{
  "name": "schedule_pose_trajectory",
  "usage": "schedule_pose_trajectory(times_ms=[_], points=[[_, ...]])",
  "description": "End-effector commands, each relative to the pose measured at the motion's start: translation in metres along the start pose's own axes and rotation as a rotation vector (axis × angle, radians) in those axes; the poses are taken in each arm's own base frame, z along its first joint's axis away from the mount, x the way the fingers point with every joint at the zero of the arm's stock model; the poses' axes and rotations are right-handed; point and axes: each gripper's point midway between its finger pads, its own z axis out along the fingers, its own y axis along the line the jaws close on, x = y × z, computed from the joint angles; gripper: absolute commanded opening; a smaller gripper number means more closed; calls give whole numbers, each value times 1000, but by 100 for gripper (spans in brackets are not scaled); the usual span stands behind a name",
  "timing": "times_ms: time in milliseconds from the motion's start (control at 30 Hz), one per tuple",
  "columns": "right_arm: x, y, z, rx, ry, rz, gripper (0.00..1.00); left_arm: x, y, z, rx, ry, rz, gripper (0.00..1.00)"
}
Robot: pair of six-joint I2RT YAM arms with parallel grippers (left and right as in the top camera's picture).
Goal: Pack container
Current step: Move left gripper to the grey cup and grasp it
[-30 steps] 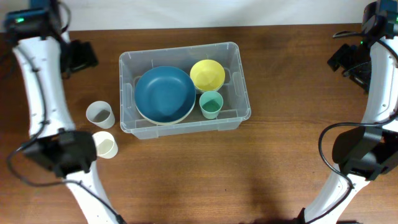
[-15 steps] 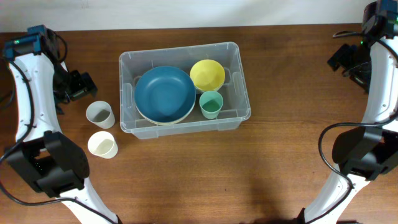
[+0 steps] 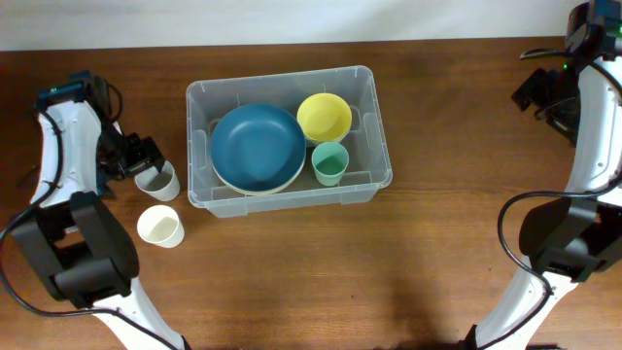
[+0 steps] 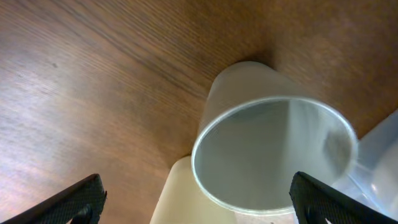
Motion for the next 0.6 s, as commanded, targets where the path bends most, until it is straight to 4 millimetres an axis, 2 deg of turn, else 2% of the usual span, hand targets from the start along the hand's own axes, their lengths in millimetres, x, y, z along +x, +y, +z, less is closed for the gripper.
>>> schedule_pose_trajectory(times_ms=[0, 200, 267, 467, 567], points=[[0, 0, 3, 7, 6, 8, 99, 4, 3, 13, 3, 18, -13, 97], [0, 0, 3, 7, 6, 8, 99, 0, 2, 26, 5, -4, -13, 95], [0, 0, 3, 7, 6, 8, 99, -5, 1, 28, 11, -24, -6, 89], [0, -1, 3, 7, 6, 8, 99, -8, 0, 29, 15, -37, -7, 32], [0, 0, 3, 7, 6, 8, 99, -8, 0, 29, 15, -37, -7, 14]])
